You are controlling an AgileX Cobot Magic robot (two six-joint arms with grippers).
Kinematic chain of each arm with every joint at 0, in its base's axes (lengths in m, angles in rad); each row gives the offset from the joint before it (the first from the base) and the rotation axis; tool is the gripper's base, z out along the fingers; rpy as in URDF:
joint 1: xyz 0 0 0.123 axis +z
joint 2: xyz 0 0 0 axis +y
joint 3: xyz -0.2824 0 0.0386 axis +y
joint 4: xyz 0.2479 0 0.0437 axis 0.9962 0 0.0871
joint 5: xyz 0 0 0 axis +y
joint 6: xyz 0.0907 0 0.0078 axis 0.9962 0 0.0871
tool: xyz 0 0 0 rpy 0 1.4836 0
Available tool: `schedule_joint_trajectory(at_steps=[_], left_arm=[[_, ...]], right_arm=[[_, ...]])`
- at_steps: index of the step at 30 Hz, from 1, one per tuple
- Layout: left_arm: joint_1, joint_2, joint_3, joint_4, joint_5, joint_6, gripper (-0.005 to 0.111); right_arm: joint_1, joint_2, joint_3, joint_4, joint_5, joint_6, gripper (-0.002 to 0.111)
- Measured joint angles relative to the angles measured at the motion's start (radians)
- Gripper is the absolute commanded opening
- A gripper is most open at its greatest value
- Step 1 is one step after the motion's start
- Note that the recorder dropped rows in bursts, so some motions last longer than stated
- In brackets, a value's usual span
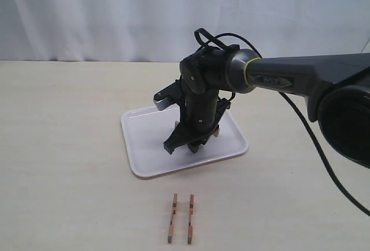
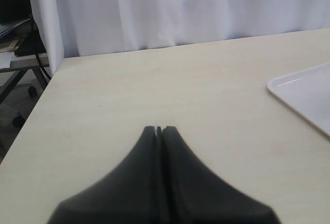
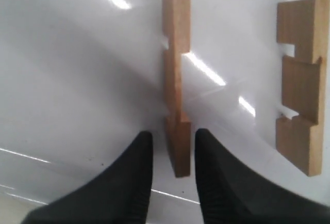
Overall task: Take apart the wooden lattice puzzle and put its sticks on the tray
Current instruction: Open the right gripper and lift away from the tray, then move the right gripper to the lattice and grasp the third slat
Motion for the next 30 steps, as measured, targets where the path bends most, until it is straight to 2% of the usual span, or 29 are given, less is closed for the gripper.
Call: schedule_joint_trajectory(at_steps=[14, 22, 26, 30], left_arm=[[0.0, 0.0, 0.0, 0.0, 0.0, 0.0, 0.0], [0.0, 0.0, 0.0, 0.0, 0.0, 0.0, 0.0], [0.0, 0.0, 0.0, 0.0, 0.0, 0.0, 0.0], [0.0, 0.0, 0.0, 0.0, 0.0, 0.0, 0.0]], right_arm=[[0.0, -0.033, -0.075, 0.0, 0.066, -0.015, 0.05], [0.0, -0.106, -0.076, 0.053, 0.145, -0.017, 0.049], [0.0, -0.132, -0.04, 0.136, 0.181, -0.024, 0.049], [0.0, -0.177, 0.07, 0.202, 0.17, -0.025, 0.049]])
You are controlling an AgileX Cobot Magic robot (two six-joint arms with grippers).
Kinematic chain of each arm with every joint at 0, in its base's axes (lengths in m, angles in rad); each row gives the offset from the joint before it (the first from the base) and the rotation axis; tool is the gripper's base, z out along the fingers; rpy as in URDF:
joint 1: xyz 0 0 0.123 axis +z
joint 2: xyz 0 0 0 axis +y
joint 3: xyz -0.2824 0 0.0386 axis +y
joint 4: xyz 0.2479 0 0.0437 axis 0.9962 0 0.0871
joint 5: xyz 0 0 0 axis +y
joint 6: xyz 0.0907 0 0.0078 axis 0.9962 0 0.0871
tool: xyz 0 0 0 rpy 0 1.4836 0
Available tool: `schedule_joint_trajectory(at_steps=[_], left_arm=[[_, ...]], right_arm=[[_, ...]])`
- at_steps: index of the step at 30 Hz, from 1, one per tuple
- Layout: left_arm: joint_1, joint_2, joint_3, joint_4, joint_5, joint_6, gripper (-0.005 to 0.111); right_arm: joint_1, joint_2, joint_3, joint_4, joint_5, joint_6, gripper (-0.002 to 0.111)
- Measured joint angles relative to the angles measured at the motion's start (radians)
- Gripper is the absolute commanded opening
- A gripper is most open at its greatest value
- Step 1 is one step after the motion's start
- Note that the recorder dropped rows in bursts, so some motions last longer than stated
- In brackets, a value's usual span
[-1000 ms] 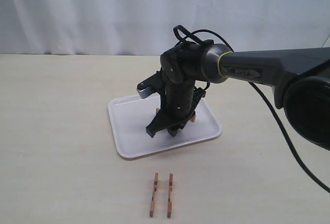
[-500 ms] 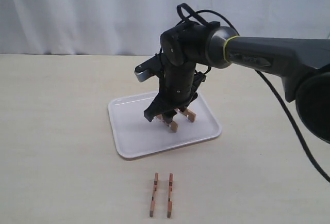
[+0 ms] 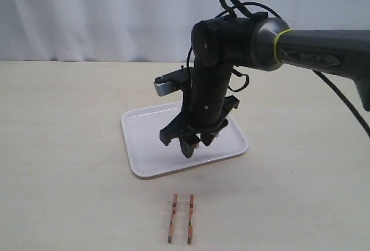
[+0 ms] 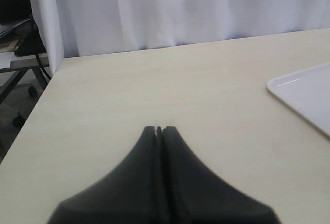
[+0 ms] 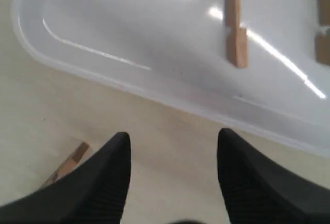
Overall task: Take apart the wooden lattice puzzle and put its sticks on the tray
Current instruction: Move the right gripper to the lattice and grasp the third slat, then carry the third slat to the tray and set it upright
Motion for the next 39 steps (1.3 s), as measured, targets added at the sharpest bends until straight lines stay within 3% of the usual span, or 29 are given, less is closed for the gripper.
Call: schedule_joint_trajectory(at_steps=[12, 19, 29, 32, 35, 39], left_arm=[[0.0, 0.0, 0.0, 0.0, 0.0, 0.0, 0.0], [0.0, 0.0, 0.0, 0.0, 0.0, 0.0, 0.0], [0.0, 0.0, 0.0, 0.0, 0.0, 0.0, 0.0], [0.0, 0.0, 0.0, 0.0, 0.0, 0.0, 0.0], [0.0, 0.0, 0.0, 0.0, 0.0, 0.0, 0.0], [0.0, 0.0, 0.0, 0.0, 0.0, 0.0, 0.0]], right_arm=[[0.063, -0.153, 0.389, 0.055, -0.215, 0.117, 0.049], [0.175, -0.157, 0.44, -0.063, -0.273, 0.319, 0.049], [0.189, -0.16, 0.516, -0.082, -0.387, 0.448, 0.049], [0.189, -0.16, 0.535, -0.082, -0.422, 0.465, 0.036], [0.189, -0.16, 0.541, -0.082, -0.438, 0.471, 0.004], [0.189, -0.16, 0.541, -0.082, -0.439, 0.473, 0.005]])
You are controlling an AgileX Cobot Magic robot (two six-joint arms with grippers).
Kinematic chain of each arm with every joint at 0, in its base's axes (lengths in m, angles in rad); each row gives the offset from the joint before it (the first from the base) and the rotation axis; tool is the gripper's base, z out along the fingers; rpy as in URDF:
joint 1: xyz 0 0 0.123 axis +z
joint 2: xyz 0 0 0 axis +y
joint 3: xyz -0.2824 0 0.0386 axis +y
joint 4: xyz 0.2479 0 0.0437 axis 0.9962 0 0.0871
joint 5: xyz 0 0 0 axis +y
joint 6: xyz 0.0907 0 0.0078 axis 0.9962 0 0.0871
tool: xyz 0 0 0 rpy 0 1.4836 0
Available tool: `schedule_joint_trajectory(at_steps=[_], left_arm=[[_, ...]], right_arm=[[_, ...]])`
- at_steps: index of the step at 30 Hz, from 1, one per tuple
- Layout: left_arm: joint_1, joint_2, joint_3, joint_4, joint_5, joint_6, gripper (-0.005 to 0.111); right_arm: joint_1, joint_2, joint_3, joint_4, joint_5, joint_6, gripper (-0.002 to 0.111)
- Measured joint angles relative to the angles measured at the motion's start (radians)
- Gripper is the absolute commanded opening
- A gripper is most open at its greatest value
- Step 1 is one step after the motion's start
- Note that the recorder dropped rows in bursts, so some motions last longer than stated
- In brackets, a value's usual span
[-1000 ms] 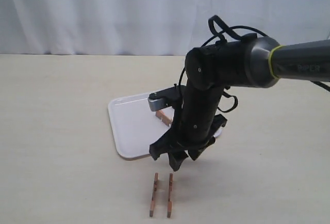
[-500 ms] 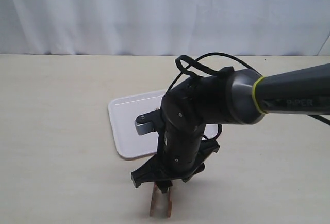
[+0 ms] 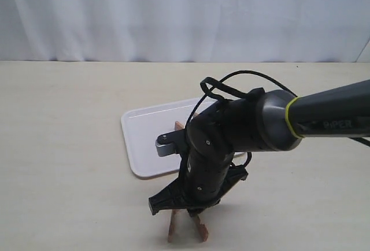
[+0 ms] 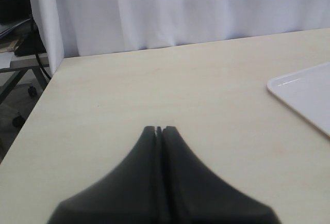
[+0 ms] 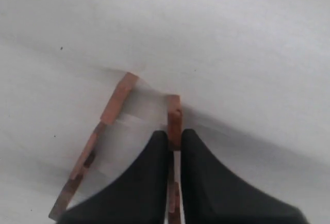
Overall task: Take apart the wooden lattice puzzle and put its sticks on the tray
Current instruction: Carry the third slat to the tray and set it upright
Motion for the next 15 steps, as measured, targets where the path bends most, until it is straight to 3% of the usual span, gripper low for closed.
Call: schedule_joint_trajectory(at_steps=[7, 15], left_arm=[[0.0, 0.0, 0.0, 0.0, 0.0, 0.0, 0.0], [0.0, 0.0, 0.0, 0.0, 0.0, 0.0, 0.0]], right_arm=[[0.0, -0.088, -0.195, -0.173, 0.133, 0.0, 0.005], [0.0, -0.031, -0.427, -0.241, 0.144, -0.055, 0.005]])
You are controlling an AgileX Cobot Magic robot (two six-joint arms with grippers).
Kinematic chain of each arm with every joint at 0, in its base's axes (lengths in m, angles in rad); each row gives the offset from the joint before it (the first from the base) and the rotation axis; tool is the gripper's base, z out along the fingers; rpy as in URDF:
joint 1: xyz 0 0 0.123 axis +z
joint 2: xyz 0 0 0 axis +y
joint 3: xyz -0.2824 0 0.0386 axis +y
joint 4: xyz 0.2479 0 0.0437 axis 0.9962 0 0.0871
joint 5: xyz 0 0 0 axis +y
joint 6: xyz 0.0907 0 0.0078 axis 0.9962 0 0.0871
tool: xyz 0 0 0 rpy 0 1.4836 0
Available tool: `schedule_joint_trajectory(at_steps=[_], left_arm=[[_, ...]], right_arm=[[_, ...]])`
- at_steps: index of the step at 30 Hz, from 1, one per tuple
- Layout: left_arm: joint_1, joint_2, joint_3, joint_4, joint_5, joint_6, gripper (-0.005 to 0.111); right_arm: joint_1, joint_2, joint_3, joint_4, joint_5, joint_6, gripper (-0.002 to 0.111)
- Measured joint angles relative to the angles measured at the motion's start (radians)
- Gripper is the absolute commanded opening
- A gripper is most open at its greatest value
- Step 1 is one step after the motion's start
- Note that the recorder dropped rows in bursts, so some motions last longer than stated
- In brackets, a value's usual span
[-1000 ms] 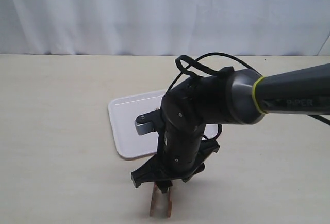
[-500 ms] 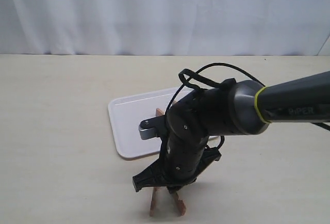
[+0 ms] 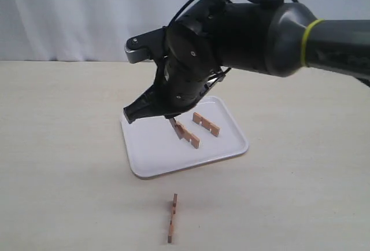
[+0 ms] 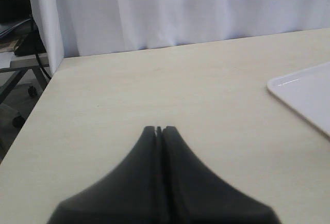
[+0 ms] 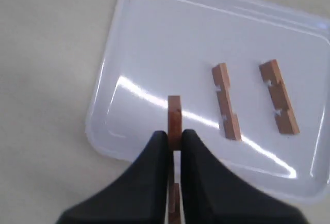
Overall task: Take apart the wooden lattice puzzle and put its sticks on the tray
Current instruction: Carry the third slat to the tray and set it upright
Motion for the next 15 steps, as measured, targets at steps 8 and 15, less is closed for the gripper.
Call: schedule_joint_trajectory(at_steps=[8, 15], left_arm=[[0.0, 0.0, 0.0, 0.0, 0.0, 0.0, 0.0], [0.0, 0.0, 0.0, 0.0, 0.0, 0.0, 0.0]], right_arm=[[-0.022, 0.265, -0.28, 0.0, 0.122, -0.096, 0.005], [-0.058, 0.419, -0.411, 0.043, 0.16, -0.141, 0.005]])
